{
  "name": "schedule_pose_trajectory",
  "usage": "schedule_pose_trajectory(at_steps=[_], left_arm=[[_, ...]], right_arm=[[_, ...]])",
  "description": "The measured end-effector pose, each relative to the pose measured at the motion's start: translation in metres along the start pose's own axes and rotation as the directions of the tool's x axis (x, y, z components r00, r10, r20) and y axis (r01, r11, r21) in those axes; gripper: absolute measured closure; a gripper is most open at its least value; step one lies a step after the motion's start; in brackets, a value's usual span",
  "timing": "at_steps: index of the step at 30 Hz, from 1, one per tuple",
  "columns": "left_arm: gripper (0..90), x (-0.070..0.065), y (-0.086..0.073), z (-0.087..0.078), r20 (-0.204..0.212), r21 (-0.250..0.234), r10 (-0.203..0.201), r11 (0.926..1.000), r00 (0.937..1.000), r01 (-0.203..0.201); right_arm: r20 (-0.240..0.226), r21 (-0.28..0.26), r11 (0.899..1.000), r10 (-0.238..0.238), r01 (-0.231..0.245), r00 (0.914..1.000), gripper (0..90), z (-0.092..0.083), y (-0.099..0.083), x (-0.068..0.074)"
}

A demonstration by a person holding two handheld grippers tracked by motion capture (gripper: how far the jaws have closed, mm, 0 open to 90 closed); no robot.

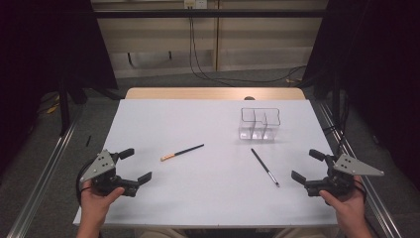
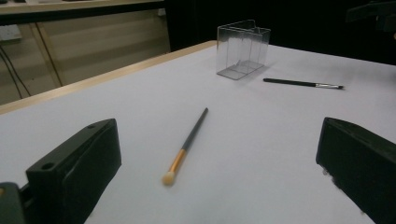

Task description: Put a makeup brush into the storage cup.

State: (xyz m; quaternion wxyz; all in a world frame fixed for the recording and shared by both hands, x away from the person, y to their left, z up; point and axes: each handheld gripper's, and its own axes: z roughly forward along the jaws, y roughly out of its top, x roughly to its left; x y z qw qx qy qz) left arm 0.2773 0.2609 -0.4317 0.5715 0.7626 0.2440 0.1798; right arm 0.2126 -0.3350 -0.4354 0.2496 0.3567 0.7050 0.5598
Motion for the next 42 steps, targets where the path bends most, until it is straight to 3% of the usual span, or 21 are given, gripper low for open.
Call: schedule_pose_trajectory(at_steps=[7,19,26,33,42], left_arm=[[0.0,0.001,0.008,0.011,0.001,-0.029,-0.018,0.9994,0.9998,0.018],[0.0,0.007,0.020,0.036,0.015,-0.041,-0.002,0.9991,0.9999,0.003],[0.0,0.007,0.023,0.048,0.029,-0.059,-0.022,0.9980,0.9993,0.024],[0.0,0.006,0.026,0.060,0.041,-0.048,-0.006,0.9988,0.9991,0.008],[0.0,0.011,0.027,0.076,0.043,-0.066,-0.024,0.9975,0.9988,0.027]], right_arm=[[0.003,-0.012,1.000,0.003,-0.003,1.0000,0.0,-0.005,0.000,0.002],[0.006,-0.010,1.000,0.002,-0.002,1.0000,0.0,-0.008,-0.001,0.002],[0.007,-0.018,1.000,0.004,-0.004,1.0000,0.0,-0.009,-0.001,0.002],[0.003,-0.018,1.000,0.013,-0.013,0.9999,0.0,-0.009,-0.001,0.001],[-0.009,-0.022,1.000,0.012,-0.012,0.9999,0.0,-0.006,-0.002,0.000]])
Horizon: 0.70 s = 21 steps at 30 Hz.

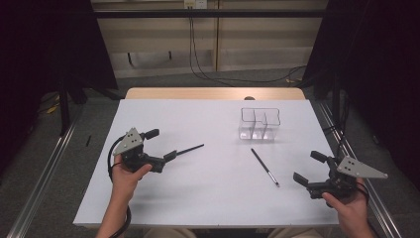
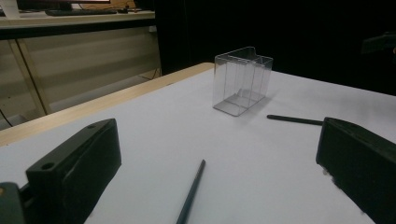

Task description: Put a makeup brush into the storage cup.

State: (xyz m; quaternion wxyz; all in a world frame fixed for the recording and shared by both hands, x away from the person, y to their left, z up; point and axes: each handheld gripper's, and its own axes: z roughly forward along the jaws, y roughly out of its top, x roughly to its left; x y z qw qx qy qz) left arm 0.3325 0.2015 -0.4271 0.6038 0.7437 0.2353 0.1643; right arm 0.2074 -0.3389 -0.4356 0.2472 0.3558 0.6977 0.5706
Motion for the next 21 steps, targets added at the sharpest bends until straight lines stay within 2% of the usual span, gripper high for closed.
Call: schedule_pose_trajectory(at_steps=[9,12,21], left_arm=[[0.0,0.006,0.000,0.015,0.002,0.008,-0.004,1.0000,1.0000,0.004],[0.0,0.009,0.000,0.017,0.006,-0.006,-0.012,0.9999,0.9999,0.012],[0.0,0.018,0.000,0.025,0.001,0.001,-0.015,0.9999,0.9999,0.015]], right_arm=[[-0.007,-0.001,1.000,-0.003,0.003,1.0000,0.0,0.002,0.000,-0.001],[-0.008,-0.002,1.000,0.001,-0.001,1.0000,0.0,0.002,0.000,-0.003],[-0.008,-0.005,1.000,0.005,-0.005,1.0000,0.0,0.001,-0.002,-0.005]])
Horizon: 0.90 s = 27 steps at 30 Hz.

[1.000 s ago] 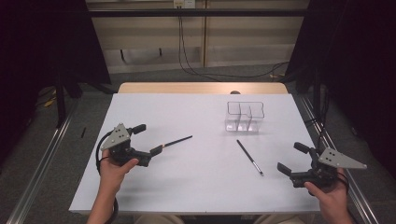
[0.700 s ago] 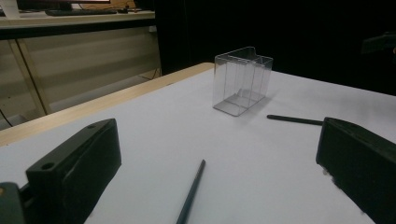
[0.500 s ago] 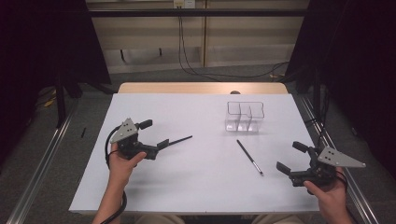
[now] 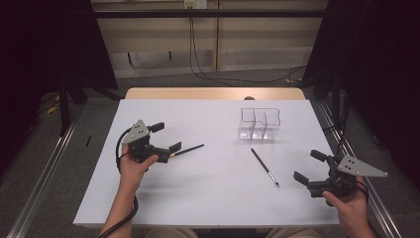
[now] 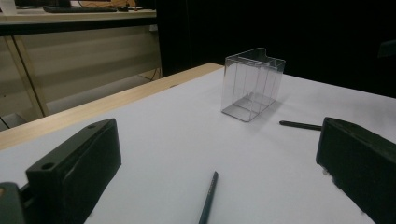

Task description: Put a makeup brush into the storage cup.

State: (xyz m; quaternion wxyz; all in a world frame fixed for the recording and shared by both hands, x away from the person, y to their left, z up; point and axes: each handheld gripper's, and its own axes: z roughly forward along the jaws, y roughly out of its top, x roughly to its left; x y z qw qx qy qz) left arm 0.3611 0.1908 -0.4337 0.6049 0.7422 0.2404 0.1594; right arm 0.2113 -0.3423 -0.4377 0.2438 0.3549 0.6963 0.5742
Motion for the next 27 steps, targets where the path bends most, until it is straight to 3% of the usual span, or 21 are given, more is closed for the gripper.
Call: schedule_pose_trajectory(at_steps=[10,13,20,22,24,27], left_arm=[[0.0,0.005,0.002,0.005,0.000,0.018,0.003,0.9998,1.0000,-0.003],[0.0,0.005,0.005,0.007,-0.002,0.047,0.009,0.9988,1.0000,-0.009],[0.0,0.011,0.005,0.007,-0.003,0.100,-0.016,0.9949,0.9999,0.017],[0.0,0.012,0.005,0.008,-0.008,0.126,-0.023,0.9917,0.9997,0.023],[0.0,0.013,0.004,0.011,-0.023,0.186,-0.021,0.9823,0.9995,0.025],[0.0,0.013,0.004,0.013,-0.023,0.207,-0.024,0.9780,0.9995,0.028]], right_arm=[[-0.004,0.004,1.000,-0.001,0.001,1.0000,0.0,0.001,0.000,-0.001],[-0.004,0.004,1.000,-0.001,0.001,1.0000,0.0,0.001,-0.001,-0.001],[-0.009,0.003,1.000,0.004,-0.004,1.0000,0.0,0.002,-0.001,0.000],[-0.011,0.005,1.000,-0.001,0.001,0.9999,0.0,0.002,-0.001,0.000],[-0.014,0.004,1.000,0.001,-0.001,0.9999,0.0,0.002,-0.001,0.000],[-0.015,0.005,1.000,0.002,-0.002,0.9999,0.0,0.002,-0.001,0.000]])
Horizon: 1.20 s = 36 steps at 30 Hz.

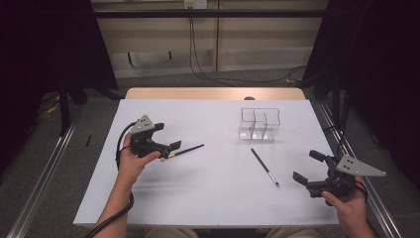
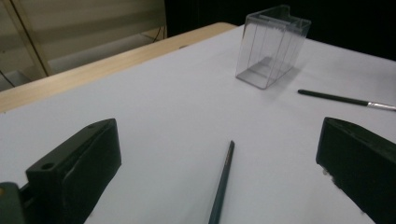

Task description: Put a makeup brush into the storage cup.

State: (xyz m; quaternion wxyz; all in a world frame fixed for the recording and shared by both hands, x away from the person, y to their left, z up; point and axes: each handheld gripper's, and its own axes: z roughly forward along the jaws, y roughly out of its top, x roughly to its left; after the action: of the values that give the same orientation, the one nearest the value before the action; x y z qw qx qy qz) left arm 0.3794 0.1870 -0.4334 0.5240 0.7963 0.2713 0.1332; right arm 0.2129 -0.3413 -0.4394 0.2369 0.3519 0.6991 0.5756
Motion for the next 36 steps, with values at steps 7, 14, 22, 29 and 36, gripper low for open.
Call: schedule_pose_trajectory(at_steps=[7,14,22,29,36], left_arm=[[0.0,0.002,-0.001,0.006,0.003,0.112,-0.010,0.9937,0.9999,0.010],[0.0,0.008,0.000,0.010,0.009,0.226,-0.010,0.9741,0.9999,0.008],[0.0,0.019,0.000,0.016,-0.013,0.342,-0.047,0.9383,0.9988,0.049],[0.0,0.024,0.002,0.020,-0.018,0.419,-0.043,0.9069,0.9989,0.046],[1.0,0.026,0.005,0.023,-0.018,0.493,-0.026,0.8695,0.9995,0.031]], right_arm=[[-0.002,-0.002,1.000,0.004,-0.004,1.0000,0.0,-0.001,-0.001,0.000],[-0.011,0.005,1.000,0.002,-0.002,0.9999,0.0,0.001,-0.001,-0.001],[-0.010,0.001,1.000,0.007,-0.007,0.9999,0.1,0.001,-0.001,-0.002],[-0.014,0.006,1.000,0.007,-0.007,0.9999,0.1,0.002,-0.001,-0.002],[-0.012,0.005,1.000,0.009,-0.009,0.9999,0.6,0.002,-0.002,-0.003]])
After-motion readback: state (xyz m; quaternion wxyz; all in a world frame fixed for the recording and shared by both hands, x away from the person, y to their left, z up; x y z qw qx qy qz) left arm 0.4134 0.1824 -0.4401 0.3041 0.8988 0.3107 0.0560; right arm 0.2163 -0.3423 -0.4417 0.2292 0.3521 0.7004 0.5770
